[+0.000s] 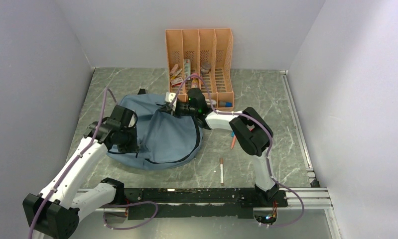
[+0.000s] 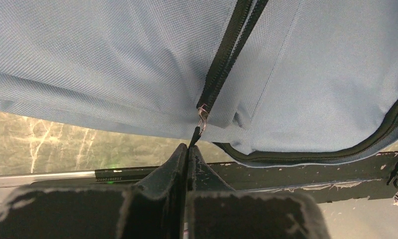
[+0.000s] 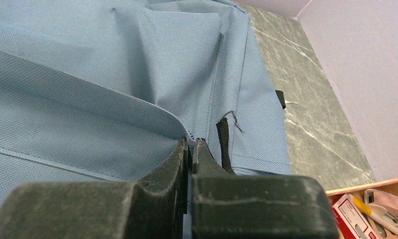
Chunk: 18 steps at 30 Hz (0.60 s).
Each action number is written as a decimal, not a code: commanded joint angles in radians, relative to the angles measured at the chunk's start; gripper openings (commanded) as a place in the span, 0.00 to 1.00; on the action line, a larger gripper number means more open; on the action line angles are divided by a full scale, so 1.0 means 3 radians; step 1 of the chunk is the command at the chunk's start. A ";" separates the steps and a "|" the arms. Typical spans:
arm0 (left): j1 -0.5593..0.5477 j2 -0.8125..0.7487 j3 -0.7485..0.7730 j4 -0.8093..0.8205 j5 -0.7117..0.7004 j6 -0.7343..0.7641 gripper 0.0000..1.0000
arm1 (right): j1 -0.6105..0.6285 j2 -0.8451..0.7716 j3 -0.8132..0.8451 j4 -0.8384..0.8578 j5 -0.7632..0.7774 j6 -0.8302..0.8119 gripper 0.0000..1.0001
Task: Pack the student bag
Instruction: Unzip the student bag at the center of the board.
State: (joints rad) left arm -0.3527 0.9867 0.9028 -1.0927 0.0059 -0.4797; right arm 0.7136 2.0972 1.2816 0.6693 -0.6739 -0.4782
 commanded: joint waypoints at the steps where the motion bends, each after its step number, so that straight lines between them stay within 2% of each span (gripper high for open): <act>1: -0.0015 -0.0014 -0.0063 -0.0191 0.0169 -0.0014 0.05 | -0.0124 -0.0020 -0.0020 0.0341 0.0289 0.0032 0.00; 2: -0.0016 0.0015 0.0005 -0.0144 0.0153 -0.0008 0.06 | -0.0118 -0.0056 -0.0033 0.0339 0.0257 0.0076 0.02; 7: -0.0016 0.0169 0.0558 -0.0036 -0.0183 -0.0028 0.37 | -0.0108 -0.0335 -0.0272 0.0512 0.0187 0.0460 0.30; 10: -0.0014 0.0174 0.0765 0.0155 -0.0388 -0.0065 0.50 | -0.0100 -0.0550 -0.0482 0.0685 0.0252 0.0823 0.37; 14: -0.0012 0.0207 0.0763 0.0467 -0.0563 -0.0160 0.52 | -0.0025 -0.0861 -0.0694 0.0736 0.0943 0.1801 0.40; 18: -0.0011 0.0310 0.0635 0.0692 -0.0631 -0.0246 0.50 | 0.0015 -0.1078 -0.0528 -0.0116 0.1437 0.3036 0.44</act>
State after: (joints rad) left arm -0.3527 1.0546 1.1187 -0.9783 -0.1280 -0.5175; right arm 0.7048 1.8397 1.0824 0.7986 -0.4393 0.0101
